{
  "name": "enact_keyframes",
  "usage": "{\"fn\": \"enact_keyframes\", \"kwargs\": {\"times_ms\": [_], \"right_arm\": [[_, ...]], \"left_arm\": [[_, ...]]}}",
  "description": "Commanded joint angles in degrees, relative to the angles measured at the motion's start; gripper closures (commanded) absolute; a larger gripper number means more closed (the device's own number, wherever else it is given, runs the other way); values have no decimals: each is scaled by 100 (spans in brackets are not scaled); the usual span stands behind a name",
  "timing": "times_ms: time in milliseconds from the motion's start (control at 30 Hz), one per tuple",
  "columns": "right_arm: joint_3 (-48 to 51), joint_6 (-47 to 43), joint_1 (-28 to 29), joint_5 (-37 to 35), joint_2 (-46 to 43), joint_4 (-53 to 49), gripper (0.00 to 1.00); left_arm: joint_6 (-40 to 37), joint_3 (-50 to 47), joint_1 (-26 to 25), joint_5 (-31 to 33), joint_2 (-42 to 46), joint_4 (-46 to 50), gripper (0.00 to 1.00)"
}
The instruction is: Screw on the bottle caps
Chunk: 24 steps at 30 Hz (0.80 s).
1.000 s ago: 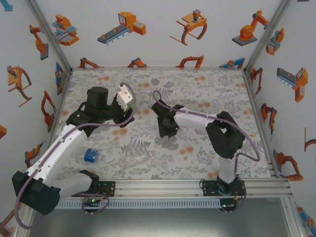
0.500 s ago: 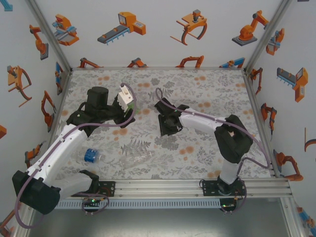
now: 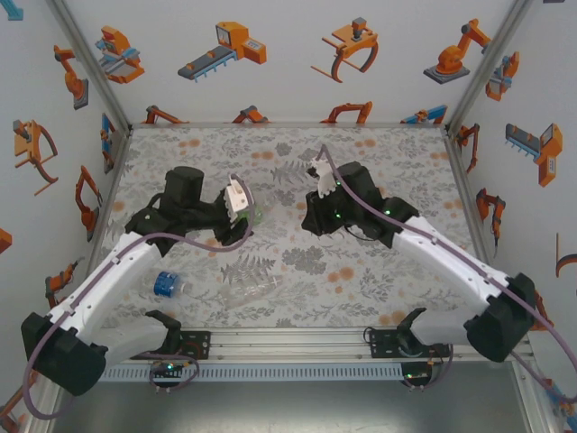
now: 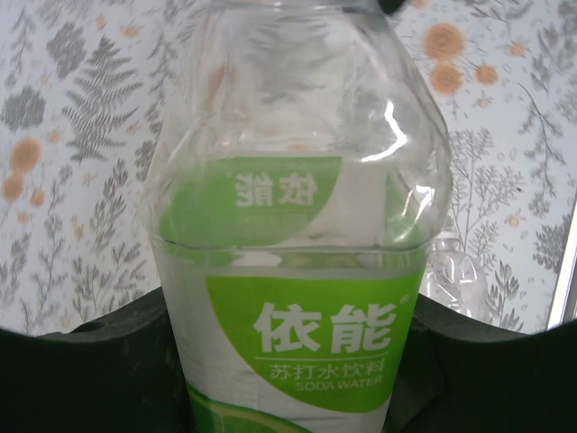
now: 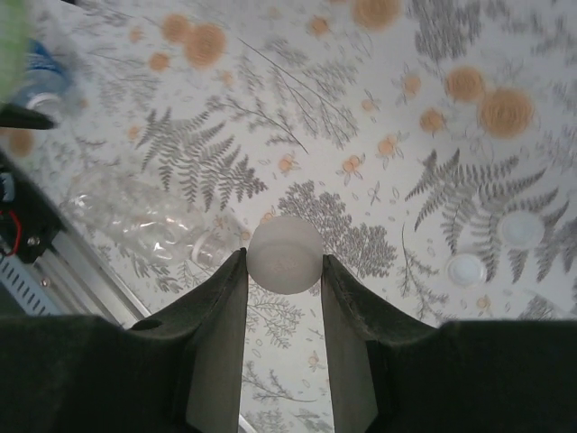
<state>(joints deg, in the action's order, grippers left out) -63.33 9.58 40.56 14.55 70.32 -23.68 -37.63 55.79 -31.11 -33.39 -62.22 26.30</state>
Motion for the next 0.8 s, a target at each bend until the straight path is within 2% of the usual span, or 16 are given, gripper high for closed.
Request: {"fn": "enact_keyframes", "kwargs": {"times_ms": [0, 200, 333, 567, 767], "right_arm": [[187, -1086, -10, 864, -612, 352, 85], [24, -2081, -13, 1713, -1208, 101, 88], [9, -2687, 146, 2274, -1271, 175, 92], [-18, -2866, 616, 2105, -1039, 522, 100], [-35, -2854, 764, 1879, -960, 752, 100]], "left_arm": [[-1085, -53, -269, -236, 173, 381, 98], [-1564, 308, -692, 327, 149, 1165, 100], [-1667, 144, -712, 280, 322, 1004, 100], [-1521, 6, -712, 82, 333, 791, 100], [-1464, -145, -711, 31, 403, 666, 100]]}}
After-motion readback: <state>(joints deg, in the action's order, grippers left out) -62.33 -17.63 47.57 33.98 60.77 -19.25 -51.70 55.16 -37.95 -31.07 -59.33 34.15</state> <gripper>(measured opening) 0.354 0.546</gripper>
